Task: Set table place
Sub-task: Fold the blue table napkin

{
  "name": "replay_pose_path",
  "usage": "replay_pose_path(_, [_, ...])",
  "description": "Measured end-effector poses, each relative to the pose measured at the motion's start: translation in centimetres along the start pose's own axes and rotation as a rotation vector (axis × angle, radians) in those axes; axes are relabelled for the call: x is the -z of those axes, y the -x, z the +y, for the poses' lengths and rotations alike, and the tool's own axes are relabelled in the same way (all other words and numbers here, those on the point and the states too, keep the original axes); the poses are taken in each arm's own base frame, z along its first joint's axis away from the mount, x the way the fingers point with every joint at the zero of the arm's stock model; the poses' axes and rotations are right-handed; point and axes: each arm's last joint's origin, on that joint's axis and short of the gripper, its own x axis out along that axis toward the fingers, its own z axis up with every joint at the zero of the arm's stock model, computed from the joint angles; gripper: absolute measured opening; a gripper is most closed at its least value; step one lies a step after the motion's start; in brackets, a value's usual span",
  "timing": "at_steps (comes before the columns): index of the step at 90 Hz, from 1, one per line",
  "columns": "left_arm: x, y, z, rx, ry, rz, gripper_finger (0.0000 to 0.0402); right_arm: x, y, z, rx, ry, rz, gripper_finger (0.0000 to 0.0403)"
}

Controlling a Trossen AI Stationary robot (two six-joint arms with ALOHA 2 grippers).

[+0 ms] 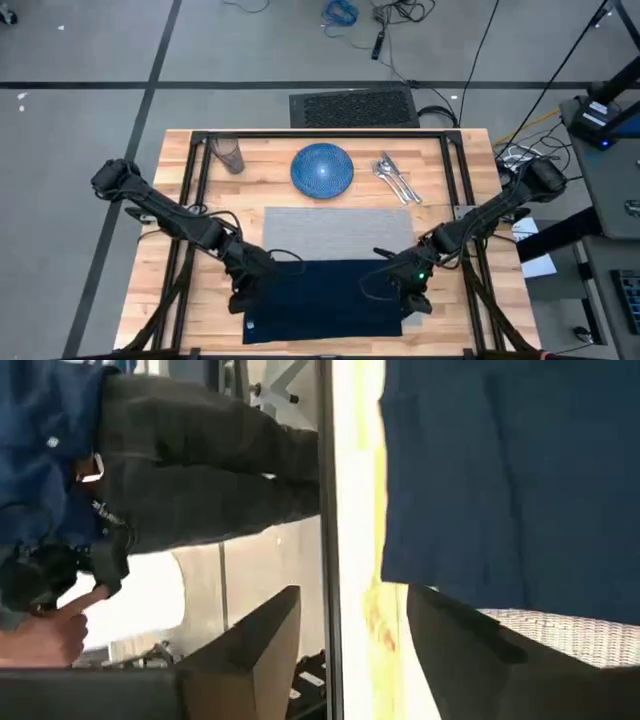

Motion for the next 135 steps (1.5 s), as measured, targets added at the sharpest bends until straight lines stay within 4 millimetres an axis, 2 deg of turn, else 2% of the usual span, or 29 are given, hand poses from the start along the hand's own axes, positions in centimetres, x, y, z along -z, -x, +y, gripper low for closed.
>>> replay_pose_path(67, [0.0, 0.0, 0.2, -0.056, 0.006, -0.038, 0.0151, -0.1, 0.0, -0.1, 0.040, -0.027, -0.046, 0.0187])
replay_pose_path(73, [-0.1, 0.0, 0.3, -0.073, 0.003, -0.057, 0.0151, -0.1, 0.0, -0.5, 0.099, -0.043, -0.073, 0.0187])
replay_pose_path(84, [-0.2, 0.1, 0.4, -0.126, 0.002, -0.114, 0.0151, 0.0, -0.5, -2.0, 0.317, -0.142, -0.165, 0.0184])
replay_pose_path(97, [-0.4, 0.1, 0.6, -0.183, 0.002, -0.176, 0.0151, -0.3, -1.8, -3.2, 0.399, -0.198, -0.202, 0.0140])
replay_pose_path(115, [-0.6, 0.2, 0.7, -0.227, 0.003, -0.224, 0.0151, -0.2, -4.4, -3.3, 0.350, -0.196, -0.198, 0.0015])
replay_pose_path(125, [-0.6, 0.2, 0.7, -0.236, 0.004, -0.233, 0.0151, 0.3, -5.5, -2.8, 0.300, -0.207, -0.171, 0.0010])
replay_pose_path(135, [-0.5, 0.2, 0.8, -0.240, 0.005, -0.230, 0.0151, 1.4, -6.7, -1.7, 0.157, -0.148, -0.007, 0.0002])
